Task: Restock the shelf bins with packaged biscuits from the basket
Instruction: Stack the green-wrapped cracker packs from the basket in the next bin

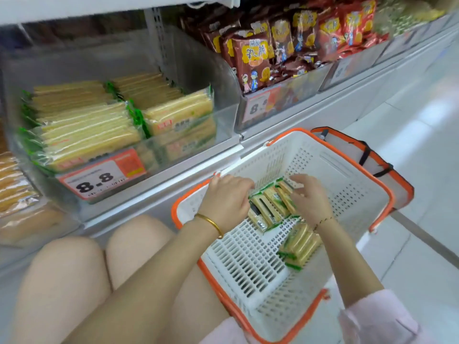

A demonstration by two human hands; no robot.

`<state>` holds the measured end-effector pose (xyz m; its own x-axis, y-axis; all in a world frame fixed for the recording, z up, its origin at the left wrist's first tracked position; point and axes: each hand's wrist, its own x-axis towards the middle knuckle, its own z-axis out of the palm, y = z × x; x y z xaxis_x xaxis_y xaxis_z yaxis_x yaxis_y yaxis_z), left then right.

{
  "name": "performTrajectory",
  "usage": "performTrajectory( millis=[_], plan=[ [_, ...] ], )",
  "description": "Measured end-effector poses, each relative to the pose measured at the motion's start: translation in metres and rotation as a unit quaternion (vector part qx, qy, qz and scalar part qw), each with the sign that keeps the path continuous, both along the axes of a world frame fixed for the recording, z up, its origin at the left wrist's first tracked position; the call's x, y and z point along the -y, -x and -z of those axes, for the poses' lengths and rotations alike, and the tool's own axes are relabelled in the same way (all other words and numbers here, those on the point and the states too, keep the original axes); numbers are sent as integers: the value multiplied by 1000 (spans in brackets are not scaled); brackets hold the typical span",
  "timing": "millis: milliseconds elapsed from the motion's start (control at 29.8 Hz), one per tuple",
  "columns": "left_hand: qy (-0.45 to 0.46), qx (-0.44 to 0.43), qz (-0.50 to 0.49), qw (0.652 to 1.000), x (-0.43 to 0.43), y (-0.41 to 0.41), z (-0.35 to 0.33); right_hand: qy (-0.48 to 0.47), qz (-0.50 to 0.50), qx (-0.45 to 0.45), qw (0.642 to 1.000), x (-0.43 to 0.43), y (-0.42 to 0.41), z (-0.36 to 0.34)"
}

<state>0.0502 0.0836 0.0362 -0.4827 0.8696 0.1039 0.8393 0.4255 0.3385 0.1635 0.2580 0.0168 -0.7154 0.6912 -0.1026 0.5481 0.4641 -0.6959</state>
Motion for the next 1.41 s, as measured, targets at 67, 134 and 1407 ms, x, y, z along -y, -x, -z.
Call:
performTrajectory(
  millis=[67,134,1407],
  plan=[
    [40,54,-9,998,-3,-6,28,-8,17,121,992,-14,-19,29],
    [59,74,-2,996,-11,-7,41,-12,2,248,969,-24,-24,54],
    [38,540,-257,801,-13,6,53,429,-56,-10,901,27,-11,42]
  ],
)
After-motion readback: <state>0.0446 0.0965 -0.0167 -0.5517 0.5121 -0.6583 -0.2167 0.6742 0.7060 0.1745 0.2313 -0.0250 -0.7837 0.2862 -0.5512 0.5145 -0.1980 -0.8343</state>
